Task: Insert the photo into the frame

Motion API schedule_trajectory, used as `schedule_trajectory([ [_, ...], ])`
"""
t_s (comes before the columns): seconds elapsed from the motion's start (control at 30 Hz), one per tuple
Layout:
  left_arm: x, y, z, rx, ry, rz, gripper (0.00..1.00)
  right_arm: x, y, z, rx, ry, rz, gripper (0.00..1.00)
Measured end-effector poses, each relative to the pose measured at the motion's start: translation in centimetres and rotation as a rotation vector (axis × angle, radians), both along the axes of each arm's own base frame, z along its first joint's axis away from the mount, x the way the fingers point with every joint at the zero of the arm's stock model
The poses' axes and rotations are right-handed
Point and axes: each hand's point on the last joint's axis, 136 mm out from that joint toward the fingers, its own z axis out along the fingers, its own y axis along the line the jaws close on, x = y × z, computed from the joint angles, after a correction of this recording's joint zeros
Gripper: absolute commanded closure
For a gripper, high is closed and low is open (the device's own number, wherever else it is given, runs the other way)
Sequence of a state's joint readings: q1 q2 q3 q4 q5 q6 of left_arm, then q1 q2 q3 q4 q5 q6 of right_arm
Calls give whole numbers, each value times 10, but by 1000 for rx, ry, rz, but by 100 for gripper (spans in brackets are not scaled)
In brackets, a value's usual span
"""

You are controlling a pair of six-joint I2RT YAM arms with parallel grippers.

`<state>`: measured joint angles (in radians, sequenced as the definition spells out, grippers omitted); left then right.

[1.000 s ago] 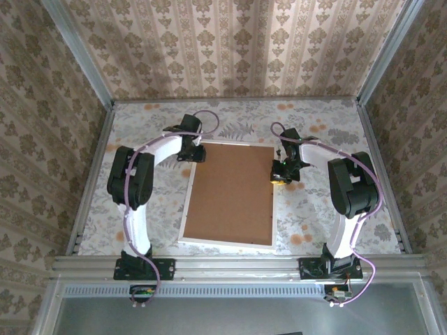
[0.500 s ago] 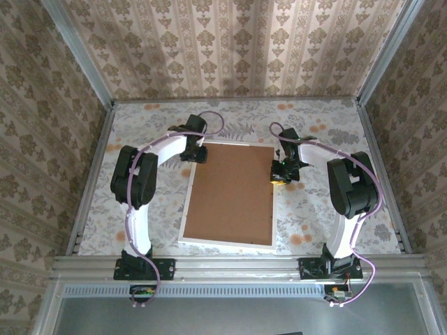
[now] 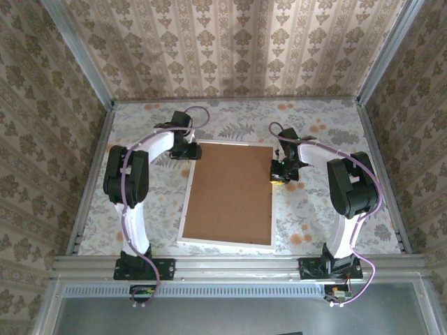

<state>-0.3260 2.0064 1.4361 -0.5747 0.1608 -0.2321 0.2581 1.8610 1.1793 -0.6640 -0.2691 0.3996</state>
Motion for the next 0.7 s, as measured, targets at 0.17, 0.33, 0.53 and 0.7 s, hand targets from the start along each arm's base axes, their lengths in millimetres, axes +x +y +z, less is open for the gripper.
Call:
schedule_trajectory([
  [0.17,-11,6,2,-66,36,19,56,1,1,0,2,-5,4,85],
  [0.33,-19,11,-6,-81,72,46,61,1,2,0,3,-5,4,85],
  [0.53,-17,10,-6,-112,71,53,60,1,2,0,6,-5,6,85],
  [0.7,-11,8,-4,-144,63,57,60,1,2,0,6,-4,7,85],
])
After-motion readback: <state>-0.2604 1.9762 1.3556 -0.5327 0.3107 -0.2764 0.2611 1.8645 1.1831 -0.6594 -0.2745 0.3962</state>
